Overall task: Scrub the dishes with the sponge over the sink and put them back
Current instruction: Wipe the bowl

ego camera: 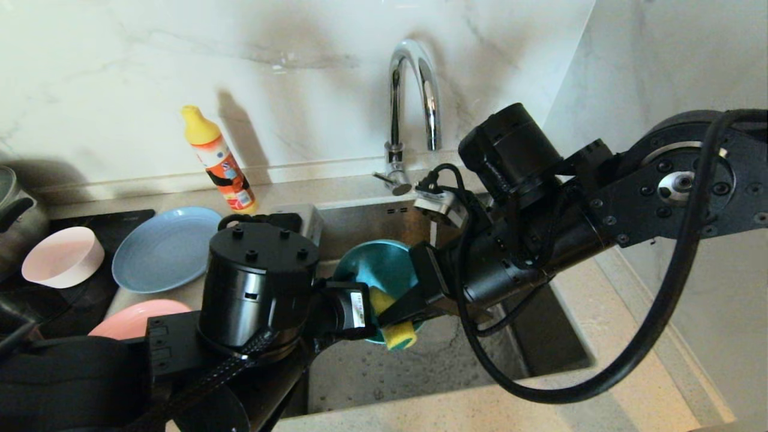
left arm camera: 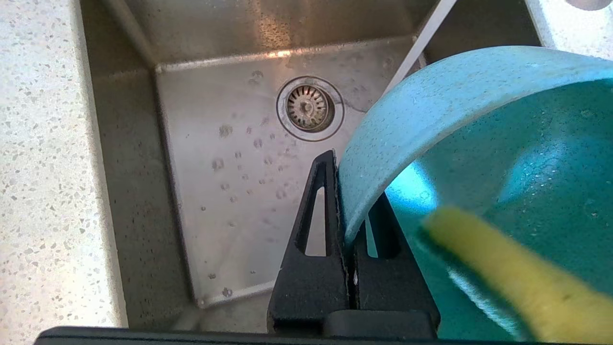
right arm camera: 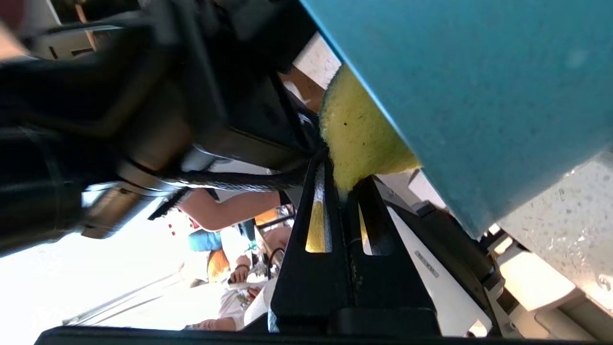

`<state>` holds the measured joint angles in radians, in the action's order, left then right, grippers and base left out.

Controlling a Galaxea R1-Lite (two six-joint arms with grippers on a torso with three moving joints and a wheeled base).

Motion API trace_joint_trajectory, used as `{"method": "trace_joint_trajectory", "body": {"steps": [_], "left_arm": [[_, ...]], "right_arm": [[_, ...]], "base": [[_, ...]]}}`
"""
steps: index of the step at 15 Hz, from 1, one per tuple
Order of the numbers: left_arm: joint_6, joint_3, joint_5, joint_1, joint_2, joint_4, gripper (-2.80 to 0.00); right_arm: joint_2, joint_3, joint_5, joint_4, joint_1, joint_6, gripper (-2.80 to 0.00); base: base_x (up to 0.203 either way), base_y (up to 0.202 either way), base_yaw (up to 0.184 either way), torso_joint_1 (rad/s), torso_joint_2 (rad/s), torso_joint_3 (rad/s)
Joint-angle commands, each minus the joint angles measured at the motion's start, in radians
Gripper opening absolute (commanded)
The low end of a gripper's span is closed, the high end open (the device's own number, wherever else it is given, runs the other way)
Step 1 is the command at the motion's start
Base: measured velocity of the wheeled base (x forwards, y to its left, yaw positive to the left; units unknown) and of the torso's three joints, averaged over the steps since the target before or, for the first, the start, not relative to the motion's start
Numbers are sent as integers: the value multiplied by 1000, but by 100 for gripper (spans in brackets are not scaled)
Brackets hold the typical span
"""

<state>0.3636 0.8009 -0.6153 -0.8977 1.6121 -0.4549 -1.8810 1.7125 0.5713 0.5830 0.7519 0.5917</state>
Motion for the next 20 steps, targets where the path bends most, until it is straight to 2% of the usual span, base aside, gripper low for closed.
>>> {"method": "trace_joint_trajectory", "body": {"steps": [1, 4, 9, 15, 20], "left_arm": [[1, 1, -4, 3, -3, -4, -280], [-2, 3, -4, 5, 0, -2, -280], [-2, 1, -4, 6, 2, -2, -280], [-2, 3, -4, 13, 6, -2, -280], [5, 15, 5, 40, 31, -1, -280]], "right_arm": [[6, -22, 0, 4, 10, 3, -280], [50, -34, -1, 4, 0, 5, -280], [114, -13, -1, 3, -85, 5, -280], [186, -14, -1, 20, -143, 5, -280], [256, -27, 11, 83, -277, -4, -280]], "base": [[0, 0, 0, 0, 0, 0], [0, 0, 0, 0, 0, 0], [0, 0, 0, 0, 0, 0], [0, 0, 0, 0, 0, 0], [0, 0, 0, 0, 0, 0]]}}
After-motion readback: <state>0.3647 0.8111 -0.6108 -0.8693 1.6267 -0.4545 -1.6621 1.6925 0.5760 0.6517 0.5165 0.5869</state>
